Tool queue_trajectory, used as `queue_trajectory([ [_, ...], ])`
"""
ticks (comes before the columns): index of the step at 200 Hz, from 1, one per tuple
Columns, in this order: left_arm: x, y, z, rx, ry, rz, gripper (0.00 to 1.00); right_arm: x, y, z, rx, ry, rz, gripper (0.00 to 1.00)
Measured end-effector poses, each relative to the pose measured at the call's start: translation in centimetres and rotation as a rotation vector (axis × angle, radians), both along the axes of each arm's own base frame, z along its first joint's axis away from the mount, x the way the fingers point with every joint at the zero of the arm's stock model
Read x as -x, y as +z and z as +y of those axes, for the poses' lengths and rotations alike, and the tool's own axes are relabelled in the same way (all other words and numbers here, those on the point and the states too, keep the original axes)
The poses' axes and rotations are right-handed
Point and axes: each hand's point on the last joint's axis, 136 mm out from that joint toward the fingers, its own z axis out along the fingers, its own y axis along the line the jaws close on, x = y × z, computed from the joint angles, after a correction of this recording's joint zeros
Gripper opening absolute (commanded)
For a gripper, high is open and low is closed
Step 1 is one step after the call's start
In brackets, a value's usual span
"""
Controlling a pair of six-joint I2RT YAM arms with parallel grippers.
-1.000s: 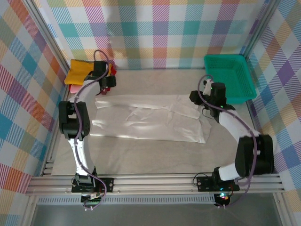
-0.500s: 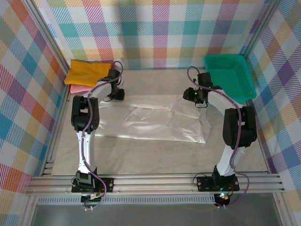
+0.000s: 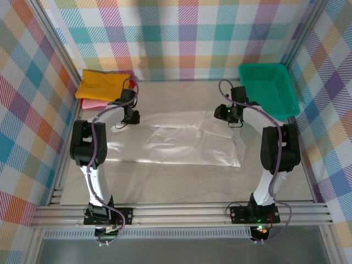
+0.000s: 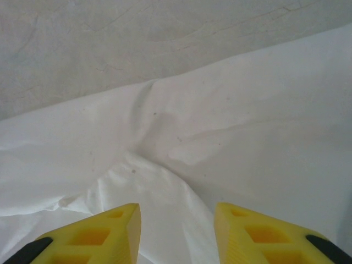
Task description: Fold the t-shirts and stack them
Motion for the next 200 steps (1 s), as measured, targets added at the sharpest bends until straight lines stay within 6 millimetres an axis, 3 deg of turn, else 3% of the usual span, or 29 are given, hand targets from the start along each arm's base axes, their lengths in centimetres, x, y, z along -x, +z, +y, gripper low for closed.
queue_trajectory([
  [34, 0.4, -0.9, 0.8, 0.01, 0.063, 0.003, 0.33, 0.4, -0.5, 0.0, -0.002, 0.003, 0.014, 0.4],
  [60, 0.6, -1.9, 2.4, 0.037, 0.134, 0.03, 0.39, 0.4, -0.4, 0.2, -0.012, 0.009, 0.015, 0.41],
  [75, 0.5, -1.7, 3.1, 0.062, 0.173, 0.035, 0.35, 0.5, -0.4, 0.3, -0.015, 0.011, 0.016, 0.41],
  [90, 0.5, -1.4, 3.6, 0.097, 0.218, 0.038, 0.23, 0.5, -0.2, 0.3, -0.021, 0.014, 0.013, 0.41],
  [146, 2.6, -3.1, 4.8, 0.173, 0.312, 0.093, 0.24, 1.1, 0.6, -0.3, 0.001, 0.013, 0.038, 0.43],
  [177, 3.0, -3.1, 4.6, 0.195, 0.328, 0.103, 0.24, -0.1, 1.2, -0.3, 0.083, 0.035, 0.052, 0.46],
  [200, 3.2, -3.2, 4.8, 0.203, 0.347, 0.109, 0.24, -1.1, 0.6, 0.5, 0.145, 0.077, 0.082, 0.48],
])
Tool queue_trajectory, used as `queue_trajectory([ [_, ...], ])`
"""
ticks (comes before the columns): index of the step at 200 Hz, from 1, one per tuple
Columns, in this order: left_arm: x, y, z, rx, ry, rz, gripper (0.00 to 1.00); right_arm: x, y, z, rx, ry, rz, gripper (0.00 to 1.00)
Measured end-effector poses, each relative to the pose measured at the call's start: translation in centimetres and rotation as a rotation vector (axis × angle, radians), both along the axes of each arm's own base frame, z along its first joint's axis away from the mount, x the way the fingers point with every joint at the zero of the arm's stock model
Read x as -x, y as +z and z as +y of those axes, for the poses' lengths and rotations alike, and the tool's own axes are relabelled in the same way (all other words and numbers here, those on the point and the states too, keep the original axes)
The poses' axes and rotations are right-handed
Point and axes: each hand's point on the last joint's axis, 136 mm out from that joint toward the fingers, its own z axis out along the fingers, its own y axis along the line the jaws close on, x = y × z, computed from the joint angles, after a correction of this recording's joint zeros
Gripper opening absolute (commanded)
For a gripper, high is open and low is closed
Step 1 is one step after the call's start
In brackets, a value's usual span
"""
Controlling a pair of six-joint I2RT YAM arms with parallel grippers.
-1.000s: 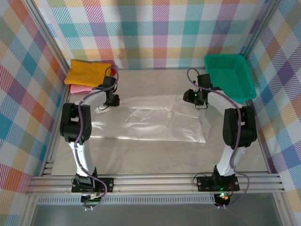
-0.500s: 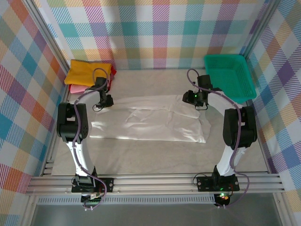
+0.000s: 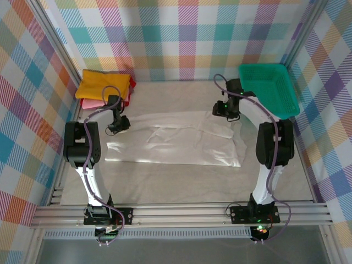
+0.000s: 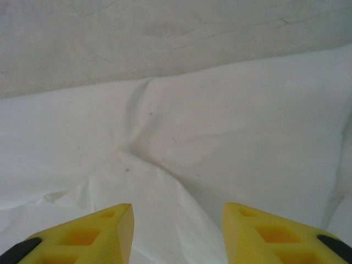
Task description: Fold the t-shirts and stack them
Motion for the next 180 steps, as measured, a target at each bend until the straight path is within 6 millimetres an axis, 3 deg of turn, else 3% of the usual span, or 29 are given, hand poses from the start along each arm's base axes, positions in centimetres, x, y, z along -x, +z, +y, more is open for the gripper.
queue_trajectory([
  [43, 0.2, -0.2, 0.2, 0.023, 0.027, -0.011, 0.24, -1.6, -3.2, 0.2, 0.131, 0.047, 0.091, 0.53],
  [74, 0.4, -0.3, 0.2, 0.025, 0.03, -0.017, 0.23, -2.5, -4.3, 0.0, 0.158, 0.069, 0.132, 0.52],
  [110, 0.3, -0.2, 0.2, 0.025, 0.03, -0.023, 0.23, -2.2, -6.0, 0.1, 0.136, 0.084, 0.187, 0.5],
  [125, 0.3, -0.2, 0.2, 0.025, 0.03, -0.023, 0.23, -1.8, -6.7, 0.2, 0.123, 0.094, 0.213, 0.44],
  [156, 0.3, -0.2, 0.2, 0.025, 0.03, -0.023, 0.23, -1.0, -7.6, 0.8, 0.083, 0.118, 0.24, 0.18],
  [180, 0.3, -0.2, 0.2, 0.026, 0.029, -0.024, 0.23, -0.3, -7.3, 0.8, 0.051, 0.12, 0.233, 0.12],
])
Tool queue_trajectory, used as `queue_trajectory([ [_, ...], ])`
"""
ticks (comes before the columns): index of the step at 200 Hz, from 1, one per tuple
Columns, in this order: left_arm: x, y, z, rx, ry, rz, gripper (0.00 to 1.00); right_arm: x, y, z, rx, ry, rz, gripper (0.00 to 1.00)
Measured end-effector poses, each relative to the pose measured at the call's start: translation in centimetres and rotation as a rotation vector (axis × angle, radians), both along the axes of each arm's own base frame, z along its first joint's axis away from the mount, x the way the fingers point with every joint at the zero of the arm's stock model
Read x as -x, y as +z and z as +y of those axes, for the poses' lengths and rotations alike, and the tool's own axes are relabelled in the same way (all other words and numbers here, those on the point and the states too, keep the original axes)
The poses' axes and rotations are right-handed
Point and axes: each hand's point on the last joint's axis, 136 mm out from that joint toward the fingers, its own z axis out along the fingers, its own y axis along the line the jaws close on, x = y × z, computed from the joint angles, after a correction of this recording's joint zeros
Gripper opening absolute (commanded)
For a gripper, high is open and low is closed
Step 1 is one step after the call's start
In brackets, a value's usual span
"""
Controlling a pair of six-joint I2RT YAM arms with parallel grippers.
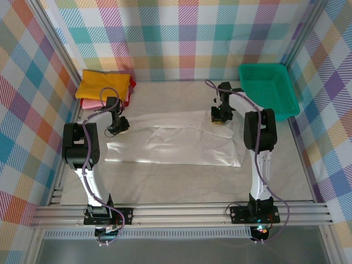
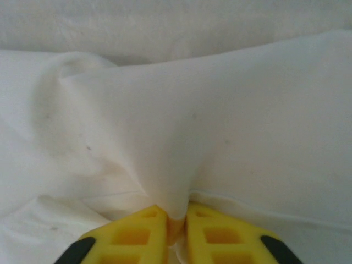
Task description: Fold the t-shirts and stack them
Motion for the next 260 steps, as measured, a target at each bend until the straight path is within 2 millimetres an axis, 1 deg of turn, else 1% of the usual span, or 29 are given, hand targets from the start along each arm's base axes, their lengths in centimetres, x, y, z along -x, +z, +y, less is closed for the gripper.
queue_trajectory([
  [25, 0.0, 0.0, 0.0, 0.0, 0.0, 0.0, 0.23, 1.0, 0.9, 0.1, -0.023, -0.001, -0.008, 0.13],
  [55, 0.0, 0.0, 0.0, 0.0, 0.0, 0.0, 0.23, 1.8, 3.0, 0.0, -0.038, -0.012, -0.044, 0.23],
  [66, 0.0, 0.0, 0.0, 0.0, 0.0, 0.001, 0.23, 1.7, 3.8, 0.0, -0.042, -0.014, -0.061, 0.23],
  [76, 0.1, 0.0, 0.0, 0.0, 0.0, 0.003, 0.23, 1.7, 4.5, 0.0, -0.045, -0.014, -0.077, 0.19],
  [85, 0.1, 0.0, 0.0, -0.001, 0.0, 0.003, 0.23, 1.7, 4.7, 0.0, -0.046, -0.014, -0.085, 0.19],
  [91, 0.0, 0.0, 0.0, -0.001, 0.0, 0.002, 0.23, 1.8, 4.7, 0.0, -0.047, -0.015, -0.084, 0.2],
  [100, 0.0, 0.0, 0.0, -0.002, 0.001, 0.003, 0.23, 1.8, 4.5, 0.0, -0.046, -0.018, -0.081, 0.35],
  [105, 0.0, 0.0, 0.0, -0.002, 0.001, 0.003, 0.23, 1.9, 4.3, -0.1, -0.042, -0.017, -0.079, 0.39],
  [121, 0.1, 0.0, 0.0, -0.002, 0.001, 0.003, 0.23, 2.1, 3.7, -0.4, -0.024, -0.022, -0.069, 0.39],
  [138, 0.1, 0.0, 0.0, -0.002, 0.001, 0.005, 0.23, 1.9, 3.3, -0.9, -0.005, -0.03, -0.07, 0.41],
  [168, 0.1, 0.0, 0.0, -0.002, 0.001, 0.008, 0.23, 1.7, 1.5, -1.5, 0.037, -0.038, -0.05, 0.41],
  [187, 0.3, 0.0, 0.0, -0.002, 0.001, 0.015, 0.23, 1.9, 0.7, -1.5, 0.042, -0.034, -0.031, 0.42],
  [204, 0.3, 0.1, 0.0, -0.002, 0.001, 0.015, 0.23, 1.8, 0.2, -1.6, 0.049, -0.035, -0.026, 0.41],
  [217, 0.3, 0.1, 0.0, -0.002, 0.001, 0.016, 0.23, 1.8, 0.2, -1.6, 0.05, -0.034, -0.029, 0.32],
  [240, 0.3, 0.1, 0.0, -0.002, 0.001, 0.016, 0.22, 1.7, 0.3, -1.5, 0.041, -0.026, -0.03, 0.19],
  [260, 0.3, 0.0, 0.0, -0.003, 0.001, 0.016, 0.22, 2.0, 0.1, -1.3, 0.025, -0.027, -0.034, 0.15],
])
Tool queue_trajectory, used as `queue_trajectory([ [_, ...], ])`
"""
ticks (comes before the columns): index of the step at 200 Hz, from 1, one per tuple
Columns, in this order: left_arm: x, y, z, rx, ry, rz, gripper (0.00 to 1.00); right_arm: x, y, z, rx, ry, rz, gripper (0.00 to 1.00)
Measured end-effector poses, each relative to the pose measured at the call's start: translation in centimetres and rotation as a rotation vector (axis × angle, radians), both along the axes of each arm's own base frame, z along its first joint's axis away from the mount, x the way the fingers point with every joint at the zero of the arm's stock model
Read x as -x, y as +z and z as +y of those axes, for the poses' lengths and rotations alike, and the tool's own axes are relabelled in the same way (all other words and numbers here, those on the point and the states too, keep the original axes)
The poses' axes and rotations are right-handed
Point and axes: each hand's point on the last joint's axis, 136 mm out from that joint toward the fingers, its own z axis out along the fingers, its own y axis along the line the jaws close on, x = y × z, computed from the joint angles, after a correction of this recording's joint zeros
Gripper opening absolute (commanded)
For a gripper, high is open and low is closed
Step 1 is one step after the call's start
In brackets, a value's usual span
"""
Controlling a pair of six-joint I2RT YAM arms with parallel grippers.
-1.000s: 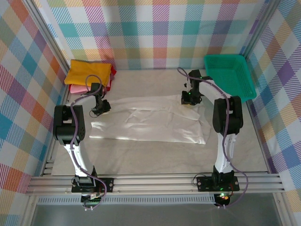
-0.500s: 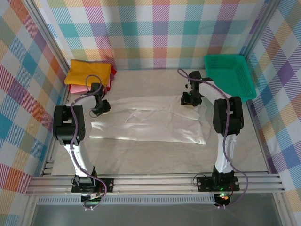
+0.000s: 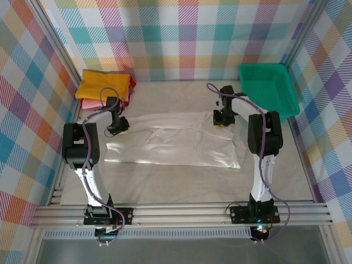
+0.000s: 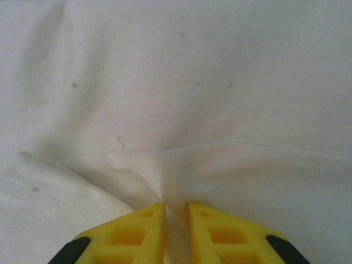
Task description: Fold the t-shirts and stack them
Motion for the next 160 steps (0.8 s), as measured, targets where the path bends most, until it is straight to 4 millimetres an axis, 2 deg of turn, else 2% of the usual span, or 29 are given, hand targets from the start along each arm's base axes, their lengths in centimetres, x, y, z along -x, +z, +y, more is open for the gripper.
queue_trajectory([
  [26, 0.0, 0.0, 0.0, 0.0, 0.0, 0.001, 0.22, 1.0, 0.2, 0.0, -0.014, -0.005, 0.01, 0.11],
  [73, 0.0, 0.0, 0.0, -0.001, 0.0, 0.002, 0.22, 2.1, 3.3, -0.1, -0.036, -0.01, -0.044, 0.05],
  [79, 0.0, 0.0, 0.0, -0.001, 0.0, 0.002, 0.22, 2.2, 3.6, -0.1, -0.038, -0.01, -0.048, 0.0],
  [100, 0.0, 0.0, 0.0, -0.001, 0.0, 0.002, 0.22, 2.5, 3.9, 0.0, -0.05, -0.01, -0.056, 0.0],
  [111, 0.0, 0.0, 0.0, -0.001, 0.0, 0.002, 0.22, 2.9, 3.7, 0.0, -0.053, -0.01, -0.052, 0.26],
  [113, 0.0, 0.0, 0.0, -0.001, 0.0, 0.002, 0.22, 2.9, 3.6, 0.0, -0.052, -0.01, -0.051, 0.27],
  [139, 0.0, 0.0, 0.0, 0.0, 0.0, 0.002, 0.22, 3.2, 3.2, -0.4, -0.036, -0.022, -0.041, 0.38],
  [160, 0.0, 0.0, 0.0, 0.0, 0.0, 0.002, 0.23, 2.8, 3.1, -0.8, -0.011, -0.037, -0.056, 0.38],
])
